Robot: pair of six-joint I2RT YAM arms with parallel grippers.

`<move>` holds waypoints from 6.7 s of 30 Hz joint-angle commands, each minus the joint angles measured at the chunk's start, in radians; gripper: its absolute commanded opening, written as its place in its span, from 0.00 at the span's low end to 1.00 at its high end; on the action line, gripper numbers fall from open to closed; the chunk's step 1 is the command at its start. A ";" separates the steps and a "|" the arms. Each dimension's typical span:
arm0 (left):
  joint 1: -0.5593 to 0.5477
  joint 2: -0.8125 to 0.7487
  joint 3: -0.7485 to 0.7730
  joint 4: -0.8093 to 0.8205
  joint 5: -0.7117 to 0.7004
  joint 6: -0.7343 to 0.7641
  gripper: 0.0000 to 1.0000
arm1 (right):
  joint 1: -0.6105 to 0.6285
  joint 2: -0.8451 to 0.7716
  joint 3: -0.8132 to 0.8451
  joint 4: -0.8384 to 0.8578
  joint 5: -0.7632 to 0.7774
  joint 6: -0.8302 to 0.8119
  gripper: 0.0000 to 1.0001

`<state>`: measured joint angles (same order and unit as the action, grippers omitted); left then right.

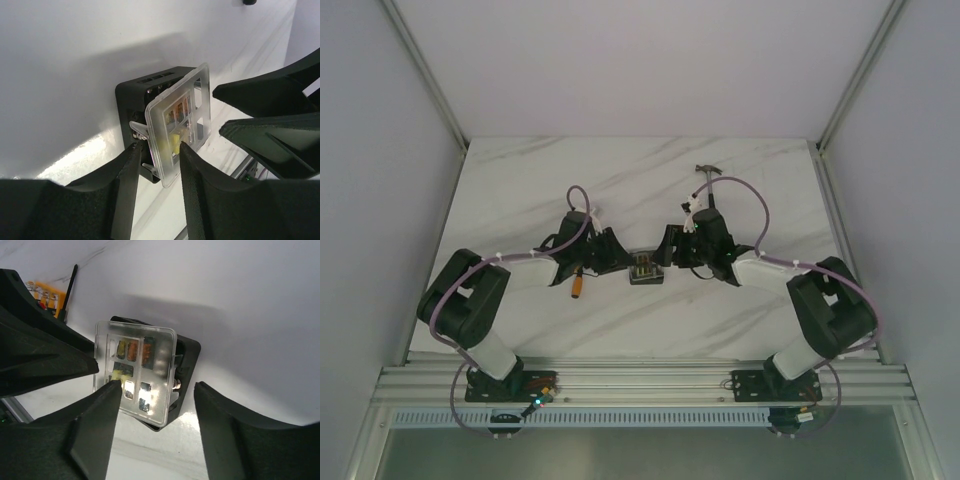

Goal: Snap on the fuse box

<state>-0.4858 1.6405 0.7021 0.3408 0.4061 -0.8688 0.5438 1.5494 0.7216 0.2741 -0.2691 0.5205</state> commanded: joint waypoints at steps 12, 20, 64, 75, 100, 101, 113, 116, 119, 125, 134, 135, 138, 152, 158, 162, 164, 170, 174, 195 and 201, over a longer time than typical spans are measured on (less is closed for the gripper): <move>-0.033 -0.018 0.062 -0.076 -0.049 0.030 0.40 | 0.041 0.048 0.064 -0.025 -0.073 0.008 0.44; -0.039 -0.014 0.078 -0.089 -0.055 0.031 0.40 | 0.056 -0.002 0.058 -0.064 -0.037 0.011 0.42; -0.067 0.029 0.123 -0.195 -0.119 0.060 0.43 | 0.081 -0.016 0.036 -0.127 0.062 0.017 0.43; -0.068 0.057 0.120 -0.203 -0.127 0.066 0.44 | 0.081 0.005 0.039 -0.132 0.060 0.014 0.43; -0.132 0.023 0.032 -0.236 -0.102 0.054 0.48 | 0.082 0.090 -0.051 -0.145 0.021 0.018 0.33; -0.134 0.021 0.026 -0.232 -0.103 0.046 0.47 | 0.081 0.101 -0.057 -0.148 0.023 0.015 0.33; -0.180 -0.013 0.026 -0.200 -0.086 0.018 0.48 | 0.071 -0.051 -0.012 -0.203 0.045 -0.032 0.41; -0.166 -0.055 0.016 -0.200 -0.110 0.013 0.52 | 0.052 -0.072 0.011 -0.207 0.049 -0.051 0.46; -0.129 -0.075 0.016 -0.200 -0.107 0.017 0.55 | 0.025 -0.077 0.037 -0.200 0.031 -0.069 0.50; -0.063 -0.056 0.069 -0.196 -0.089 0.060 0.55 | -0.023 -0.048 0.068 -0.117 -0.045 -0.070 0.51; -0.039 0.058 0.140 -0.172 -0.043 0.080 0.46 | -0.051 0.091 0.106 -0.039 -0.119 -0.058 0.45; -0.039 0.068 0.143 -0.171 -0.043 0.082 0.45 | -0.051 0.102 0.107 -0.038 -0.123 -0.058 0.45; -0.039 0.097 0.144 -0.164 -0.036 0.082 0.40 | -0.051 0.133 0.099 -0.031 -0.131 -0.061 0.42; -0.088 0.237 0.082 -0.076 -0.001 0.021 0.29 | -0.039 0.246 0.091 0.030 -0.286 -0.075 0.32; -0.090 0.218 0.021 -0.066 -0.052 -0.012 0.29 | -0.026 0.284 0.133 -0.015 -0.261 -0.116 0.31; -0.099 0.121 -0.014 -0.065 -0.067 -0.016 0.31 | -0.027 0.261 0.172 -0.038 -0.248 -0.134 0.35; -0.104 0.062 -0.024 -0.065 -0.067 -0.018 0.34 | -0.028 0.237 0.192 -0.061 -0.222 -0.148 0.37; -0.105 -0.040 0.001 -0.128 -0.110 0.020 0.45 | -0.038 0.100 0.182 -0.122 -0.069 -0.146 0.47; -0.098 -0.068 0.041 -0.183 -0.141 0.074 0.51 | -0.039 -0.016 0.120 -0.152 0.013 -0.123 0.53; -0.097 0.107 0.176 -0.214 -0.025 0.183 0.44 | -0.032 -0.146 -0.191 0.021 -0.106 0.117 0.50; -0.099 0.114 0.144 -0.194 -0.014 0.154 0.32 | -0.027 -0.057 -0.161 0.065 -0.153 0.106 0.42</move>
<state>-0.5781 1.7332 0.8665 0.1577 0.3813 -0.7074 0.5106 1.4487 0.5465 0.2714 -0.3683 0.6209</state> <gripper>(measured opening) 0.353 0.449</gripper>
